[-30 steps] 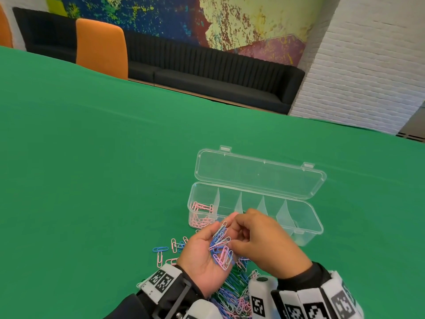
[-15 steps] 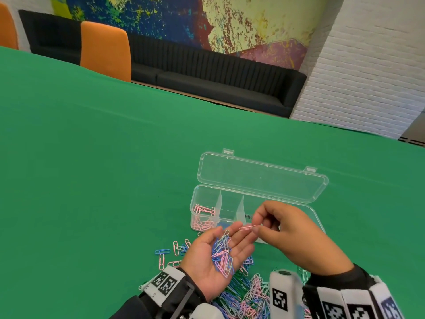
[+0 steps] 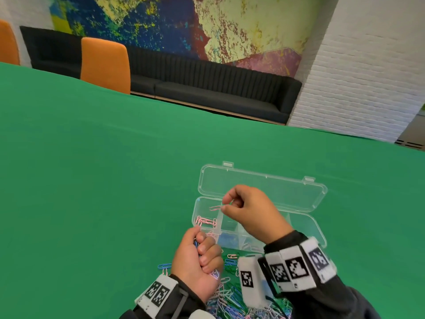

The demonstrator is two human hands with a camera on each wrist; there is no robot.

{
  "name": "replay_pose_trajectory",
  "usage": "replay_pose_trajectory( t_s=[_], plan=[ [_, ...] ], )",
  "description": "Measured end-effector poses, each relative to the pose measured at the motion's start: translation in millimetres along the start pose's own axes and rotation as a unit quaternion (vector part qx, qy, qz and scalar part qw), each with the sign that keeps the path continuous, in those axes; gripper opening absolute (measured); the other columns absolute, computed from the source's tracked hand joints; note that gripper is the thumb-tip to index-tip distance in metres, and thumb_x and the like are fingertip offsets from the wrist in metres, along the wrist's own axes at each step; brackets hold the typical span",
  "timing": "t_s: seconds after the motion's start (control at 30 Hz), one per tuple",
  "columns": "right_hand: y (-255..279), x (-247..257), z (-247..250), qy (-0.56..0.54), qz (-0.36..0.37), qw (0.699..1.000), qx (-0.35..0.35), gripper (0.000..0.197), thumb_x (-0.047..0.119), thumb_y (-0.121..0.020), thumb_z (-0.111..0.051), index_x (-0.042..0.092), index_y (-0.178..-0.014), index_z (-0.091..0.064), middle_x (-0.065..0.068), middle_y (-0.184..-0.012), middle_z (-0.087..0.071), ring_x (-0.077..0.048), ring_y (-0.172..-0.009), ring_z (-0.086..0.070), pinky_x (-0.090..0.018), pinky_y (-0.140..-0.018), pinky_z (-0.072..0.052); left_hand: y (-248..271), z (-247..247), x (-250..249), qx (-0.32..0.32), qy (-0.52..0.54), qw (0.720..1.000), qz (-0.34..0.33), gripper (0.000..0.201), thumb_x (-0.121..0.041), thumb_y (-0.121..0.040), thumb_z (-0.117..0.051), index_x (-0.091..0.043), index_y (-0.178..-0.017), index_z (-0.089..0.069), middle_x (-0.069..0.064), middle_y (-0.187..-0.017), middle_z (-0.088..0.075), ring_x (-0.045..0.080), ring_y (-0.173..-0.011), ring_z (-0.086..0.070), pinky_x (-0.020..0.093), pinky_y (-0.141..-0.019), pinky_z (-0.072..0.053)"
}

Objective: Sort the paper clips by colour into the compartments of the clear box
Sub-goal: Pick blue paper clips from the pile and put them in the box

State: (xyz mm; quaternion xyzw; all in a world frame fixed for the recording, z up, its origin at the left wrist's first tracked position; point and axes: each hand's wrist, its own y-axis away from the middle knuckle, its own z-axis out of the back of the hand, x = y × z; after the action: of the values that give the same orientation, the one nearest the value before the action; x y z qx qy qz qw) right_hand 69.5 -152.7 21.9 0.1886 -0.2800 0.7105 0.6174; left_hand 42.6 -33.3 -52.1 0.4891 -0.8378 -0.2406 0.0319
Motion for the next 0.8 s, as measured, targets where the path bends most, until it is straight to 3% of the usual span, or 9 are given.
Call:
replay_pose_trajectory(
  t_s=[0.07,0.17,0.27,0.4,0.47,0.57,0.67,0.7,0.8],
  plan=[
    [-2.5,2.1,-0.5,-0.012,0.005,1.000,-0.006,0.012,0.019,-0.084,-0.065,0.025,-0.086,-0.055,0.009,-0.062,-0.049,-0.005,-0.055,-0.044,-0.021,-0.057,-0.035,1.0,0.0,-2.3,0.017,0.013,1.000,0.003,0.040,-0.026,-0.092,-0.043,-0.017,-0.054,-0.038,-0.005,-0.039,-0.026,0.005,-0.023,-0.022,0.010,-0.026,-0.012],
    [15.5,-9.4,2.4,-0.021,-0.011,1.000,-0.007,0.009,0.020,-0.084,-0.065,0.026,-0.085,-0.057,0.008,-0.063,-0.050,-0.005,-0.055,-0.044,-0.021,-0.058,-0.037,2.0,0.4,-1.6,0.035,0.045,0.998,0.019,0.034,-0.026,-0.088,-0.046,-0.016,-0.057,-0.041,-0.003,-0.041,-0.032,0.006,-0.025,-0.028,0.010,-0.025,-0.018],
    [43.1,-25.2,5.3,-0.008,-0.038,0.999,0.038,0.009,0.022,-0.083,-0.066,0.024,-0.078,-0.059,0.007,-0.062,-0.053,-0.002,-0.055,-0.045,-0.023,-0.061,-0.041,0.4,0.6,2.4,0.025,0.060,0.998,0.019,0.035,-0.027,-0.094,-0.045,-0.012,-0.062,-0.050,0.003,-0.047,-0.048,0.012,-0.032,-0.046,0.013,-0.029,-0.036],
    [67.8,-28.9,9.5,0.028,-0.036,0.993,0.107,0.016,0.028,-0.080,-0.068,0.023,-0.069,-0.057,0.007,-0.062,-0.057,0.001,-0.055,-0.047,-0.018,-0.060,-0.041,-0.2,-1.2,8.9,0.060,0.083,0.995,0.018,0.049,-0.027,-0.095,-0.042,0.005,-0.067,-0.067,0.022,-0.075,-0.068,0.032,-0.061,-0.069,0.037,-0.049,-0.058],
    [72.3,-20.2,12.7,0.031,-0.031,0.989,0.138,0.018,0.031,-0.079,-0.069,0.023,-0.067,-0.057,0.008,-0.060,-0.057,0.001,-0.054,-0.047,-0.017,-0.059,-0.040,0.2,-0.3,10.1,0.092,0.085,0.992,0.025,0.050,-0.029,-0.094,-0.040,0.007,-0.075,-0.068,0.026,-0.090,-0.068,0.039,-0.076,-0.070,0.049,-0.064,-0.055],
    [73.9,-5.2,8.8,0.062,-0.008,0.985,0.160,0.022,0.038,-0.078,-0.068,0.023,-0.069,-0.054,0.008,-0.063,-0.054,-0.001,-0.057,-0.046,-0.017,-0.060,-0.039,-0.3,2.0,10.1,0.123,0.082,0.989,0.028,0.045,-0.029,-0.089,-0.044,0.007,-0.083,-0.071,0.026,-0.104,-0.067,0.042,-0.090,-0.067,0.055,-0.077,-0.049],
    [74.1,6.8,-9.2,0.151,0.011,0.978,0.143,0.032,0.048,-0.077,-0.063,0.022,-0.068,-0.046,0.007,-0.067,-0.050,-0.007,-0.066,-0.046,-0.019,-0.058,-0.034,1.9,0.1,7.3,0.157,0.085,0.984,0.011,0.036,-0.021,-0.062,-0.078,0.006,-0.085,-0.073,0.025,-0.108,-0.066,0.042,-0.095,-0.066,0.056,-0.079,-0.047],
    [74.2,8.4,-15.4,0.169,0.010,0.977,0.133,0.034,0.049,-0.078,-0.061,0.022,-0.067,-0.042,0.008,-0.068,-0.049,-0.010,-0.069,-0.046,-0.021,-0.058,-0.033,0.7,0.4,7.1,0.157,0.082,0.984,0.004,0.036,-0.021,-0.060,-0.078,0.005,-0.084,-0.073,0.024,-0.108,-0.067,0.041,-0.094,-0.067,0.056,-0.079,-0.048],
    [73.5,7.6,-25.9,0.173,0.006,0.979,0.107,0.033,0.042,-0.082,-0.056,0.023,-0.064,-0.037,0.007,-0.070,-0.049,-0.013,-0.075,-0.049,-0.025,-0.061,-0.032,-3.9,2.1,7.6,0.136,0.078,0.988,-0.017,0.042,-0.029,-0.077,-0.047,0.003,-0.080,-0.073,0.022,-0.104,-0.068,0.038,-0.090,-0.068,0.055,-0.078,-0.048]
  ],
)
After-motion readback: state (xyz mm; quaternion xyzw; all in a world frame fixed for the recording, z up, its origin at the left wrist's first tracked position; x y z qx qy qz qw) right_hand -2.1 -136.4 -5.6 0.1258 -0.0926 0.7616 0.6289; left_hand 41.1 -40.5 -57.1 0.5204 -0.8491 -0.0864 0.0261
